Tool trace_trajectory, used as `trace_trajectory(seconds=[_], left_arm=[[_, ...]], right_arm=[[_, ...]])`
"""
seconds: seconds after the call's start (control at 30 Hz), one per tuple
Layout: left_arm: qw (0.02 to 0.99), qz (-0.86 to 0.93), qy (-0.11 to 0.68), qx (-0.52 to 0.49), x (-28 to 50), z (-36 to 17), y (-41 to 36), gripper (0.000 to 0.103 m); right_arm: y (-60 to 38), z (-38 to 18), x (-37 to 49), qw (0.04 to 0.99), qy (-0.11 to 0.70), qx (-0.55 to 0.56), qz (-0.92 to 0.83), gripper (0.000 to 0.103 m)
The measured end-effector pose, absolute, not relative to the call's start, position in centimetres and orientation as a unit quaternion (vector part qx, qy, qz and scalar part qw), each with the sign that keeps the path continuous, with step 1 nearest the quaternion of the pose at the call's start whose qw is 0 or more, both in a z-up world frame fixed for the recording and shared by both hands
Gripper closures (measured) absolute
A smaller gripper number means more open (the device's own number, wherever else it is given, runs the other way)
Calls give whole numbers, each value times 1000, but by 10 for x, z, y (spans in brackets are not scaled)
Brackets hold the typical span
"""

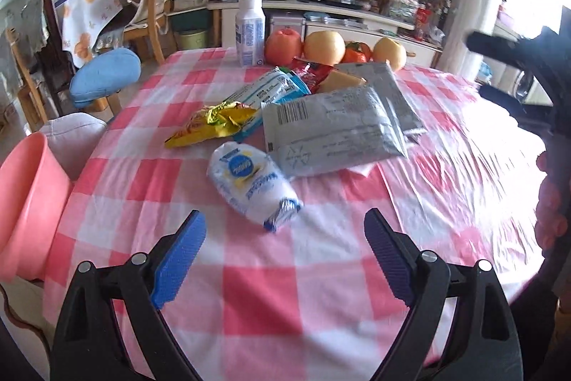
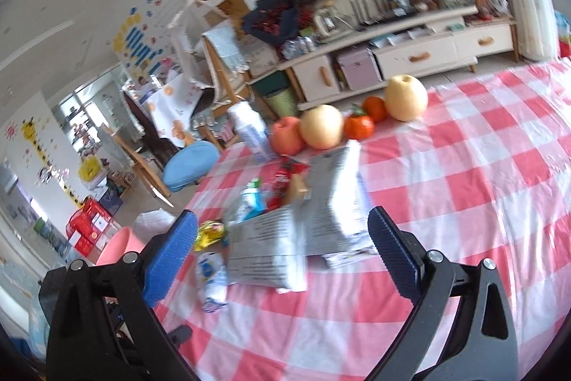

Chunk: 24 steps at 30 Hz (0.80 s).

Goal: Collect trash
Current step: 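Move the left tool to the white MAGICDAY bag while the right tool approaches the grey packet, then close the left tool on the MAGICDAY bag while the right tool grasps the grey paper packet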

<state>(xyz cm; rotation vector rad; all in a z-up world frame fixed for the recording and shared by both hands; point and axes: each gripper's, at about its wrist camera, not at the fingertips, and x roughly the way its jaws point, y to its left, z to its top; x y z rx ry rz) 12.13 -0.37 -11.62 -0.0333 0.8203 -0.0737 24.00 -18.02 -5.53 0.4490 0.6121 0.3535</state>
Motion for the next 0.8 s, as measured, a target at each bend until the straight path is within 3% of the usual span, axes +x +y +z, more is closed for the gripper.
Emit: trace_trajectory(seconds=[0.23, 0.47, 0.57, 0.8], left_arm=[[906, 4, 416, -82, 159, -136, 7, 14], [900, 26, 423, -103, 183, -149, 15, 14], [899, 30, 423, -109, 190, -151, 16, 14], [896, 40, 430, -106, 200, -158, 17, 29]], right_arm=[[-225, -85, 276, 892, 329, 271, 152, 7], [-211, -106, 309, 878, 350, 269, 183, 8], [-193, -112, 321, 880, 358, 244, 194, 23], [-175, -113, 334, 886, 355, 215, 208, 31]])
